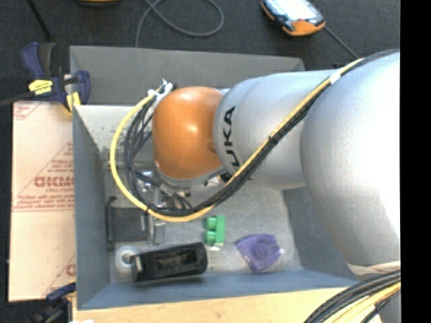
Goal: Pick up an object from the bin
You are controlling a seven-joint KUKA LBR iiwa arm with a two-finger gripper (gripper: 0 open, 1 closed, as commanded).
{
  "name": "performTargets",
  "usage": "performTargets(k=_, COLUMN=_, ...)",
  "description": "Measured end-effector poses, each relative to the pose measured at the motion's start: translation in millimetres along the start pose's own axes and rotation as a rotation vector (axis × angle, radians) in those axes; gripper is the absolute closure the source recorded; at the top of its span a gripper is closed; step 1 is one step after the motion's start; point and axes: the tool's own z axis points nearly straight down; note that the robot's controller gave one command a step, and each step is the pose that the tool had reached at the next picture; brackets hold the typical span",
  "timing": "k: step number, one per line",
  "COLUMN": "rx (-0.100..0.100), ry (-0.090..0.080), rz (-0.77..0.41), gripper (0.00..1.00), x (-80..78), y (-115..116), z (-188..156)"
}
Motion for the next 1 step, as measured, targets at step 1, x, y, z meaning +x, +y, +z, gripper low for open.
performTargets(k=1, rx=-0.002, ry=-0.018, rz=0.045, gripper=0.00, x=-56.4, y=-6.1, z=18.3)
